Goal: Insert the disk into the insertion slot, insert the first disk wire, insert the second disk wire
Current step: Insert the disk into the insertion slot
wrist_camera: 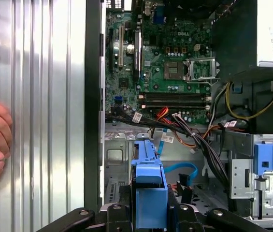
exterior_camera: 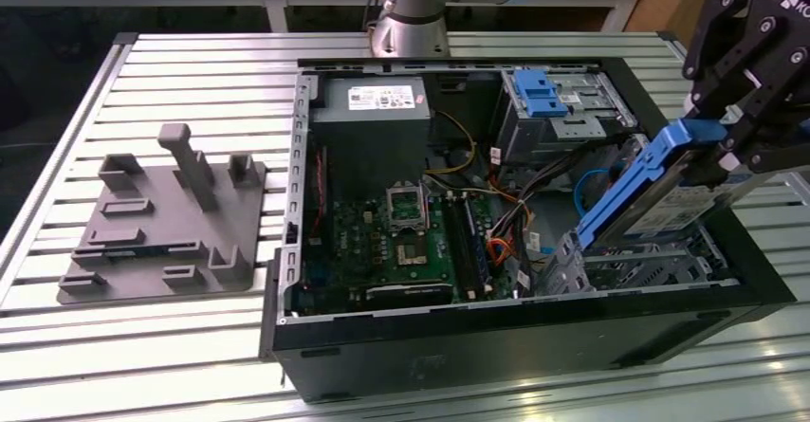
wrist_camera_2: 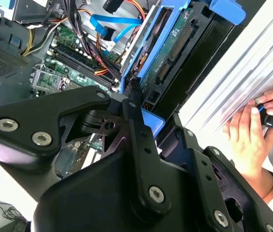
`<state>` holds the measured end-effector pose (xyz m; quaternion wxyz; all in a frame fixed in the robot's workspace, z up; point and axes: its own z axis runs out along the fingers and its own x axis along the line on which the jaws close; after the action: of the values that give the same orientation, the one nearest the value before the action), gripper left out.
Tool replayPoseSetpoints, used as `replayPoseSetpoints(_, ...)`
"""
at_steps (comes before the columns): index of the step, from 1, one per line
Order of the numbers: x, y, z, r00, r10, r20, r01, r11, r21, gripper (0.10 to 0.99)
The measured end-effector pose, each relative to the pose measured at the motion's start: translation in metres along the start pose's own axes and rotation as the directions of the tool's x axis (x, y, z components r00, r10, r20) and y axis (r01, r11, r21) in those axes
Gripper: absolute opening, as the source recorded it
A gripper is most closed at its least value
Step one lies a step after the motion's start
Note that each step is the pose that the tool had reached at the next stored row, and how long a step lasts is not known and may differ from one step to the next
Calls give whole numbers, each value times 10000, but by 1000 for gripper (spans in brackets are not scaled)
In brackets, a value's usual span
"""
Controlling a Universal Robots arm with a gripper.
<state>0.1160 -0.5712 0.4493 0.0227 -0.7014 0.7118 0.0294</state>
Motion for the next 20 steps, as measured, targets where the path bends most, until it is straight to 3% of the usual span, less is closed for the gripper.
replayPoseSetpoints(20,14,-7,189,10000,0,-1,0,10000,-1,365)
